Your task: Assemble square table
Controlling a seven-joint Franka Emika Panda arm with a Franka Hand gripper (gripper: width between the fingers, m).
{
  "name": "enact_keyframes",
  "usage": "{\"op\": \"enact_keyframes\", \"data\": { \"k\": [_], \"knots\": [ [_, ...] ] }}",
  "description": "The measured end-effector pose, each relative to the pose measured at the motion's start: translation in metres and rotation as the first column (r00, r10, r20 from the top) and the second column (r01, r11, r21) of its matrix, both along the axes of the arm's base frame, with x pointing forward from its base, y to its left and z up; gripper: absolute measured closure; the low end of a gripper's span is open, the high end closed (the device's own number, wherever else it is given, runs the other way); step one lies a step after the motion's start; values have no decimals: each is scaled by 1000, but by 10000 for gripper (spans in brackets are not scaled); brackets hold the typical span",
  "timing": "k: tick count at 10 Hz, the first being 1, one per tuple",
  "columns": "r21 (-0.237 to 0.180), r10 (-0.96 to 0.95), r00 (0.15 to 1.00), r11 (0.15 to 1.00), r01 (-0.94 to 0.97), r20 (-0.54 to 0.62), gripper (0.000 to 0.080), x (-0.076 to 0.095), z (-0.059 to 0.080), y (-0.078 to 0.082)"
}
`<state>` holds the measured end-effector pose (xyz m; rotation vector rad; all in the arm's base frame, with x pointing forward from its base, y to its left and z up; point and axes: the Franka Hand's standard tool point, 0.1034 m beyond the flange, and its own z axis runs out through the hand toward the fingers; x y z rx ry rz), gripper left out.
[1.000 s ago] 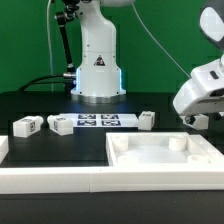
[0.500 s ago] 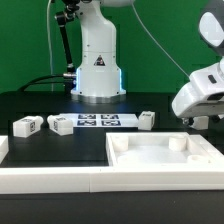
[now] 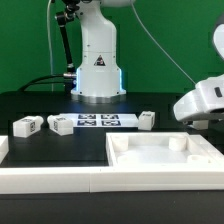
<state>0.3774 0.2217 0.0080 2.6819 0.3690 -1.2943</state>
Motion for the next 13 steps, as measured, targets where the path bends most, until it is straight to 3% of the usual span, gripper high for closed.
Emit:
{"op": "enact_keyframes", "data": {
  "k": [1,7,9,13],
  "knots": [
    [-18,-7,1000,1000,7,-27,151,-1,-3,0],
    [-15,-9,1000,1000,9,-23,164,-1,-5,-2],
    [-15,-10,1000,1000,10,-23,508,-1,-5,-2],
    [-13,-14,1000,1000,13,-19,508,2,-4,-3]
  ]
}}
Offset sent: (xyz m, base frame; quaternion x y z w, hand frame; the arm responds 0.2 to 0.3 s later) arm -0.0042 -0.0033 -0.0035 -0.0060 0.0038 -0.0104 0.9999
